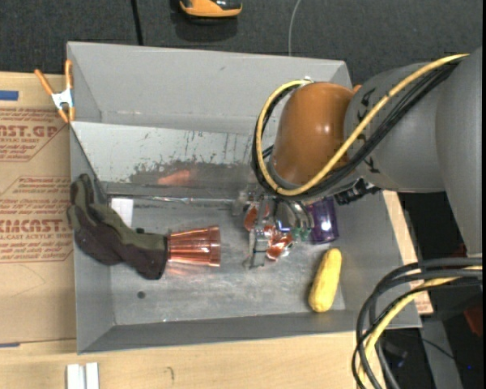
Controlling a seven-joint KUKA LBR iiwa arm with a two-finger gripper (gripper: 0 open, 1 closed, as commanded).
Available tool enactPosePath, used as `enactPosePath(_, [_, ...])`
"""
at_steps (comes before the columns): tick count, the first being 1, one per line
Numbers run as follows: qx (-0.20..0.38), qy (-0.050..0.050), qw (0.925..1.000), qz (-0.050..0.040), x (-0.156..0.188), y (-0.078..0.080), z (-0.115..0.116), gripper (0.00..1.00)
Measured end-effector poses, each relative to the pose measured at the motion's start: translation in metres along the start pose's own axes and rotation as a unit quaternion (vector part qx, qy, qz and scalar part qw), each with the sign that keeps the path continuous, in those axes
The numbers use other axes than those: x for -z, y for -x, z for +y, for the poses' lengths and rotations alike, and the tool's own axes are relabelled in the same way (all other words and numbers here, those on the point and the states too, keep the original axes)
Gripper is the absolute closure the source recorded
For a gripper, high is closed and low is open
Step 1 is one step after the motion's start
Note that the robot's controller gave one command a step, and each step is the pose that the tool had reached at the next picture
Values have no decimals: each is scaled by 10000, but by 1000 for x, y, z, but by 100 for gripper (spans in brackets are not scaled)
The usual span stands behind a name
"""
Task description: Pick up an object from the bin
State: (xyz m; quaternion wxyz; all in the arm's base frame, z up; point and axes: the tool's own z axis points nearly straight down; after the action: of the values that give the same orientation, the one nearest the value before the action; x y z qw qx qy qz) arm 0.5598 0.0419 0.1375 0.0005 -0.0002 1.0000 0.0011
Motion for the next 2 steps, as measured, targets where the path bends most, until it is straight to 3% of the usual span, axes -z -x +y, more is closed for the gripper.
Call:
enactPosePath(1, [0, 0, 10000, 0, 0, 0, 0, 0])
enactPosePath(2, [307, -12, 9995, -30, -34, 12, 23, 0])
